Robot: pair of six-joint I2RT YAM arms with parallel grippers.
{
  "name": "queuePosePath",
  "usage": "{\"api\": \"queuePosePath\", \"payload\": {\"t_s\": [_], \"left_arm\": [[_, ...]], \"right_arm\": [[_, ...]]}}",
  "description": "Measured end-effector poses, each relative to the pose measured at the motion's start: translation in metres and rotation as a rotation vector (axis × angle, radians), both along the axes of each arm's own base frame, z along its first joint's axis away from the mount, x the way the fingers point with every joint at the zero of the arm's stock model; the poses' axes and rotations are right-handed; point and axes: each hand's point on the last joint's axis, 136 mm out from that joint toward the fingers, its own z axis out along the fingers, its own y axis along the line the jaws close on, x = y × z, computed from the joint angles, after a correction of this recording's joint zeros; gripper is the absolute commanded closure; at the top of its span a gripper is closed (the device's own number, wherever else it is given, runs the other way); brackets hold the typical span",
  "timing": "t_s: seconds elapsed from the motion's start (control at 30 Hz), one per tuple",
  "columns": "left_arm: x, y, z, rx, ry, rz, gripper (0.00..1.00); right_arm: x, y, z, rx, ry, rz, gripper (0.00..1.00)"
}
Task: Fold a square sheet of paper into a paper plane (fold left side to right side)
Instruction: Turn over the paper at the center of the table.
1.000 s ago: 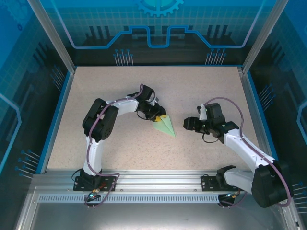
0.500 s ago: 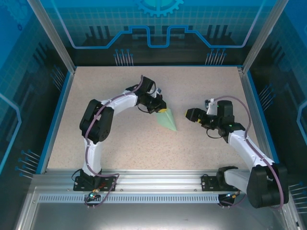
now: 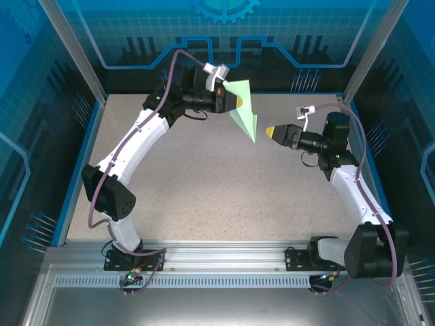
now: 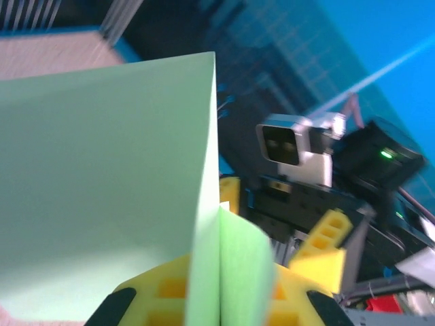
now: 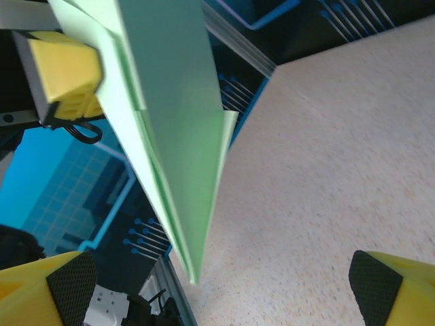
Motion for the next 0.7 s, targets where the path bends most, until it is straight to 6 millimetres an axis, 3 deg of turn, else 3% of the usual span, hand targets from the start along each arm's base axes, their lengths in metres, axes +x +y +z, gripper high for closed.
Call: {"api": "queuePosePath", "payload": {"t_s": [0.13, 0.33, 0.7], "left_arm": [[-0.019, -0.002, 0.028, -0.029, -0.105, -0.095, 0.93], [-0.03, -0.003, 0.027, -0.028, -0.11, -0.157, 0.93], [-0.033, -0.004, 0.027, -0.028, -0.09, -0.182, 0.9]], "right_arm": [[-0.003, 0.016, 0.019, 0.007, -0.079, 0.09, 0.01], [-0.016, 0.052, 0.029, 0.011, -0.131, 0.223, 0.01], [-0.022, 0.076, 0.05, -0.017, -0.212, 0.292, 0.43]]}}
